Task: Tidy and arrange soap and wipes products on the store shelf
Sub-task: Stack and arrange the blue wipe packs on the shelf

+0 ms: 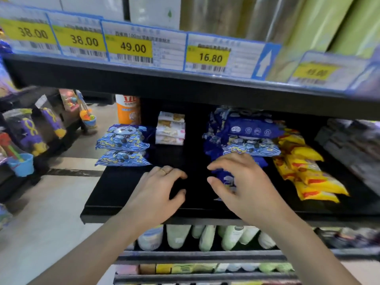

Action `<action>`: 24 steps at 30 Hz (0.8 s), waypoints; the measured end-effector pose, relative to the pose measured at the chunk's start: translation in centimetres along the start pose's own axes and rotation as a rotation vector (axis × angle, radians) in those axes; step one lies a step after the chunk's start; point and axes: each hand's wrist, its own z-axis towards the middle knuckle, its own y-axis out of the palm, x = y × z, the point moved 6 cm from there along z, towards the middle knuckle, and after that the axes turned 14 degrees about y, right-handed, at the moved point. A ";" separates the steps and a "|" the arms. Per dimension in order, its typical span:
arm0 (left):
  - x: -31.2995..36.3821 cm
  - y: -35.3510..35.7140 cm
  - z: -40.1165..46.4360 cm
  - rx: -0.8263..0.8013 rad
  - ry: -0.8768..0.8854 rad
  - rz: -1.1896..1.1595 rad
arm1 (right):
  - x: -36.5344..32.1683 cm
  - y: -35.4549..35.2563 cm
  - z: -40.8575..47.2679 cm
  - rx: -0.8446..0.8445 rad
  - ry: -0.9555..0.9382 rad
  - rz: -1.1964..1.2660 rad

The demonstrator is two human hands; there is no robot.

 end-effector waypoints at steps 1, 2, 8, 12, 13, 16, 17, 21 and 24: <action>0.0 0.1 0.0 0.000 0.003 -0.005 | 1.0 -0.3 -0.6 -0.016 0.016 -0.032; 0.0 0.2 0.0 0.001 0.003 -0.012 | 2.1 -0.7 -1.1 -0.038 0.032 -0.055; 0.0 0.0 -0.4 0.009 0.000 -0.036 | 7.4 0.0 -2.6 -0.227 0.143 -0.171; 0.2 -0.1 -0.5 0.002 -0.011 -0.052 | 8.5 0.8 -2.5 -0.128 0.157 -0.038; 0.1 -0.1 -0.5 -0.001 -0.019 -0.061 | 8.6 0.8 -2.4 -0.073 0.161 -0.017; -0.1 0.0 -0.8 0.042 -0.058 -0.170 | 8.0 0.8 -2.3 0.014 0.128 -0.011; 0.1 -0.1 -0.9 0.065 -0.073 -0.219 | 7.6 0.9 -2.4 0.029 0.103 -0.010; 0.7 -0.3 -1.2 0.169 -0.216 -0.517 | 5.0 1.5 -3.0 0.060 0.013 0.094; 1.0 -0.8 -0.8 0.163 -0.332 -0.725 | 2.7 2.0 -3.4 0.082 -0.031 0.168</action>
